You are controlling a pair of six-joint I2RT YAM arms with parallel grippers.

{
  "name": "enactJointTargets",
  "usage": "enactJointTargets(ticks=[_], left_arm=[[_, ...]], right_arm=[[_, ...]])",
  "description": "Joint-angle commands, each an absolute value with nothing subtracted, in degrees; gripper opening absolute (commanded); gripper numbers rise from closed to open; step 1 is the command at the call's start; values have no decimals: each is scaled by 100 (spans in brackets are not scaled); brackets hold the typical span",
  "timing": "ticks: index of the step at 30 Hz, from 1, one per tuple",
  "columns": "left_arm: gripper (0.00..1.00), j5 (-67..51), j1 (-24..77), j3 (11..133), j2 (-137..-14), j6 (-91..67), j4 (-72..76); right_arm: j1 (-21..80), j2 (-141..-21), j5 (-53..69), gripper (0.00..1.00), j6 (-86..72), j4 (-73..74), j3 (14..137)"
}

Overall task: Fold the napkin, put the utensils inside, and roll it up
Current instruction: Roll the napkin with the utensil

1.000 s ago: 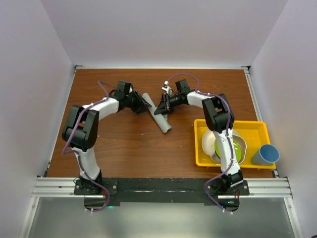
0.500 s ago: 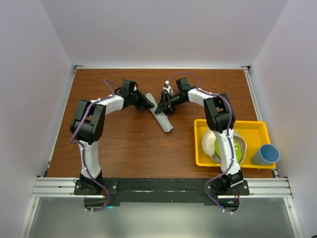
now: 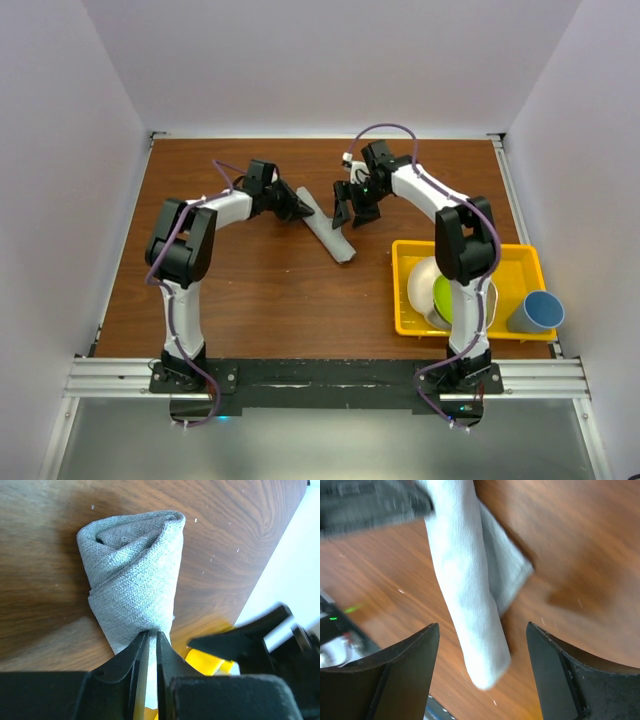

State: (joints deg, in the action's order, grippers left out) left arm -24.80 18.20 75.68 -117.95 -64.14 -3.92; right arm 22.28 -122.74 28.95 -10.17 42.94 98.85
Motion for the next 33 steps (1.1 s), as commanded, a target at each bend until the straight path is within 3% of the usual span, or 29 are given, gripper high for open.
enactJointTargets(ticks=[1,10,15,18,22,25,33], left_arm=[[15,-2452,1837,7857,-12014,-6434,-334],[15,-2487,1837,8244,-12278,-6390,-536],[15,-2487,1828,8507,-12296,-6092,-947],[16,-1900,1881,9137,-11999,-5565,-1867],[34,-1091,1881,9606,-11383,-5151,-2864],[43,-494,1828,9502,-10856,-4957,-3426],[45,-378,1275,7420,-9249,-5168,-3709]], right_arm=[[2452,-11663,1996,71,-677,4360,9292],[2531,-11487,1786,64,-773,3507,8149],[2540,-11417,1319,64,-642,3603,8217],[2636,-11224,1047,68,-545,3735,8446],[2891,-10838,222,79,-484,3815,8762],[3207,-10661,-490,86,-431,3744,8929],[4085,-11291,-1589,88,289,3586,9850]])
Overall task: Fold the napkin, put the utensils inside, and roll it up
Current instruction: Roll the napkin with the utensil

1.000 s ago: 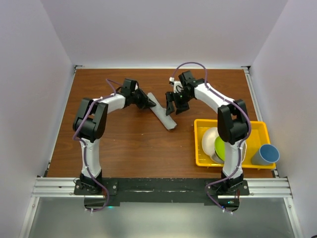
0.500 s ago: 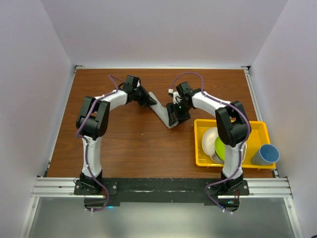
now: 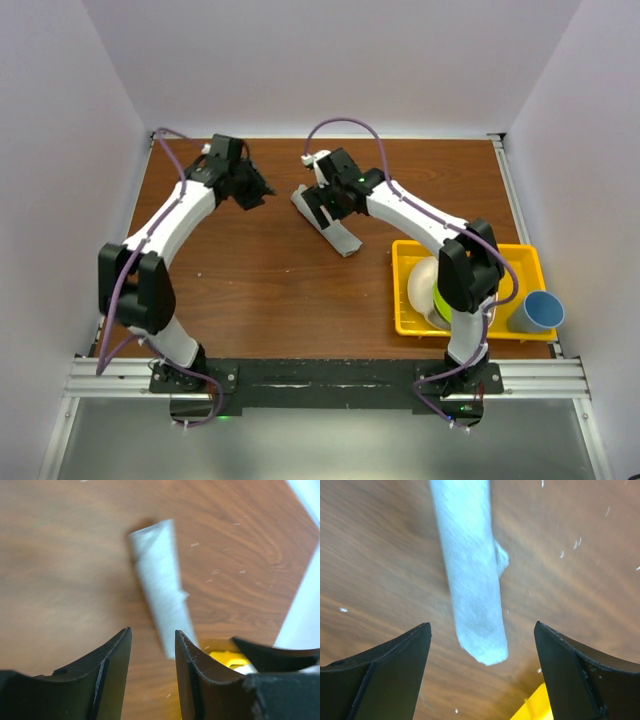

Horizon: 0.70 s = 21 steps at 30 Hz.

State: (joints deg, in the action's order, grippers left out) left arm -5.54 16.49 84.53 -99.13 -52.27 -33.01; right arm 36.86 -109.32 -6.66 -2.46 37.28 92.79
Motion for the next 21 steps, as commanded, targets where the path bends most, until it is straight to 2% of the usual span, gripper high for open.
enactJointTargets(ticks=[1,8,12,21], left_arm=[[45,-404,1153,7235,-9107,-5133,-3665],[45,-413,756,6171,-8280,-4694,-3603],[43,-536,738,5942,-8139,-4597,-3542],[43,-782,730,5818,-8147,-4623,-3401]], right_arm=[[4165,-11416,-1878,88,351,3621,9992],[4491,-12331,-2505,77,606,3920,10872],[4518,-12515,-2566,70,633,3832,10986],[4518,-12797,-2339,63,615,3815,10899]])
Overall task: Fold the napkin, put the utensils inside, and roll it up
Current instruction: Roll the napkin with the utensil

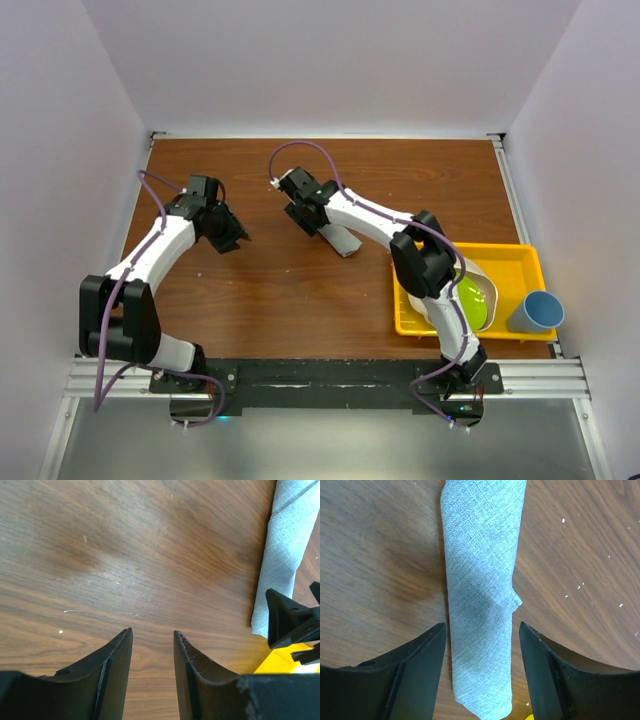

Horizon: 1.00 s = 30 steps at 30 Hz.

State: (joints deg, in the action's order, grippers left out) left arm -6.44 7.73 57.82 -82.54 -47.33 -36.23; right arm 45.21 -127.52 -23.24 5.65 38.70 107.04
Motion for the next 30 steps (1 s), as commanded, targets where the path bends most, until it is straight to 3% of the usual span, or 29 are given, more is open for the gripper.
enactJointTargets(ticks=[1,12,20,23,27,30], left_arm=[[43,-782,738,5844,-8165,-4632,-3401],[43,-1107,738,5915,-8411,-4676,-3182],[43,-1248,738,5950,-8604,-4799,-2971],[43,-1301,738,5994,-8710,-4878,-2883],[43,-1415,738,6091,-8815,-5027,-2769],[44,-1546,738,6126,-8850,-5106,-2619]], right_arm=[[4518,-12814,-2303,63,598,3797,10881],[4509,-13175,-2197,66,615,3665,10846],[4360,-13280,-2496,56,615,3534,10732],[4272,-13324,-2435,48,729,3489,10723],[4035,-13386,-1673,26,616,3621,10872],[3920,-13351,-1049,18,432,3849,11056]])
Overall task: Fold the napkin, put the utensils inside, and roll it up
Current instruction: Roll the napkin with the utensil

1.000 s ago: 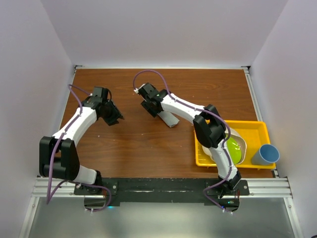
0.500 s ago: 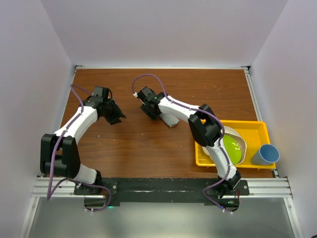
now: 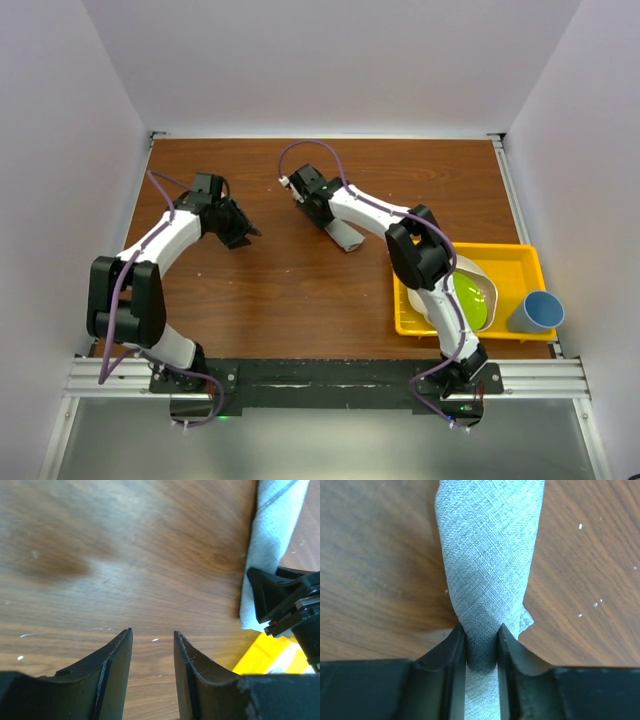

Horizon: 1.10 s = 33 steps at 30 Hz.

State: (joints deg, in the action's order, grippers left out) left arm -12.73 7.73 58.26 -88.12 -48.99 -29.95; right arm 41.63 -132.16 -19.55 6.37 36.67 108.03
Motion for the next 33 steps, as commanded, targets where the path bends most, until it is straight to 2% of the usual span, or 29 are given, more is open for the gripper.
enactJointTargets(ticks=[1,3,5,8,11,14,18,20,33], left_arm=[[44,-1625,747,6109,-8842,-5124,-2454],[44,-1862,747,6073,-8851,-5176,-2147],[44,-2064,756,6047,-8903,-5221,-1900],[43,-2381,782,6047,-9026,-5291,-1548],[43,-2855,826,5968,-9202,-5449,-960],[43,-3024,993,6003,-9456,-5721,-458],[43,-3111,1309,6231,-9965,-6020,306],[42,-3207,1511,6441,-10194,-6248,666],[41,-3138,1881,7620,-11627,-6732,1353]], right_arm=[[3903,-13324,-620,14,352,3937,11083],[3824,-13307,-29,12,46,4165,11223],[3648,-13237,1077,10,-429,4193,11180],[3297,-13008,2738,9,-1673,3623,10593],[3015,-12824,4335,10,-2590,2420,9758],[2804,-12849,5173,11,-3915,1172,9133],[2480,-12990,5800,11,-4867,-258,8519],[2356,-13008,5932,11,-5018,-457,8438],[1644,-13157,5924,20,-3921,817,8402]])
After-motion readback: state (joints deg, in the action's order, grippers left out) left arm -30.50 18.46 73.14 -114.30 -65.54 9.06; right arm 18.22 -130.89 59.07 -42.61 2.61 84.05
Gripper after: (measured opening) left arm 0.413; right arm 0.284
